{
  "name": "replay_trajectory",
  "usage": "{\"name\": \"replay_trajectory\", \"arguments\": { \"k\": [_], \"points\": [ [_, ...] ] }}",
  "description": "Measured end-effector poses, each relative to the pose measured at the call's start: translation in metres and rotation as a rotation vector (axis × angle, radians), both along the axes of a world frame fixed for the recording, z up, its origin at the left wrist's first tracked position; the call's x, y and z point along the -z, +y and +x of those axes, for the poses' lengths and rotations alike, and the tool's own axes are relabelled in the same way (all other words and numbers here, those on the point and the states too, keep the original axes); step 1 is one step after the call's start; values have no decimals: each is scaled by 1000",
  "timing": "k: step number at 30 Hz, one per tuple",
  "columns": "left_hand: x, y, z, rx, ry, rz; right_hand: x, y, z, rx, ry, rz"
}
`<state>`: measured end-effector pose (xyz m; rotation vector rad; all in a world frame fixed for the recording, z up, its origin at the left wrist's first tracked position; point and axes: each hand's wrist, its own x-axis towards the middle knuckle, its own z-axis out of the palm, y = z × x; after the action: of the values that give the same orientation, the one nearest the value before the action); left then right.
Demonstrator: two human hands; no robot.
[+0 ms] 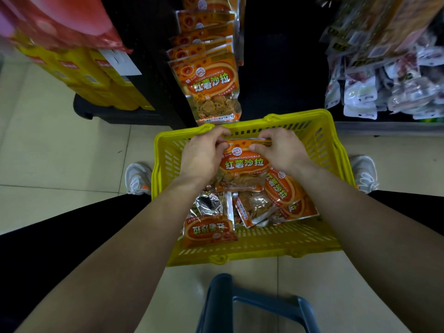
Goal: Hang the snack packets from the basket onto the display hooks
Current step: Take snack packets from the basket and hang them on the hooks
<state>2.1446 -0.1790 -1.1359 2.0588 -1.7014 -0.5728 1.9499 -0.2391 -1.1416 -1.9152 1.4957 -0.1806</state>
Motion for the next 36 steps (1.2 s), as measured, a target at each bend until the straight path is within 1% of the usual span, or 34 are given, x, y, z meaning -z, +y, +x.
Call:
{"name": "replay_trajectory", "arguments": {
  "k": [2,4,8,11,14,16,19,22,26,30,34,36],
  "points": [
    [-3,-2,0,6,0,6,-6,0,-1,-10,6,-8],
    [-11,-5,-1,-6,48,15,-16,-2,-3,-35,-4,-11],
    [-43,-10,-4,0,146,15,-44,-7,-14,-68,-94,-10],
    [-78,-12,-7,43,167,-66,-67,-9,-31,41,-251,41],
    [-112,-12,-8,47,202,-117,-90,-7,-52,178,-520,138],
    [-132,-14,-9,51,230,-145,-105,-2,-62,179,-584,146],
    [-154,-16,-14,53,292,-166,-121,6,-65,110,-565,120],
    [-165,-18,-23,72,336,-182,-130,11,-65,149,-599,152],
    [-169,-26,-29,67,367,-208,-136,12,-67,152,-596,164],
    [-166,-38,-30,49,388,-202,-136,4,-65,200,-587,111],
    [-164,-50,-31,30,414,-210,-134,-6,-60,243,-625,119],
    [-163,-58,-31,7,433,-227,-133,-15,-58,256,-606,76]
  ]
}}
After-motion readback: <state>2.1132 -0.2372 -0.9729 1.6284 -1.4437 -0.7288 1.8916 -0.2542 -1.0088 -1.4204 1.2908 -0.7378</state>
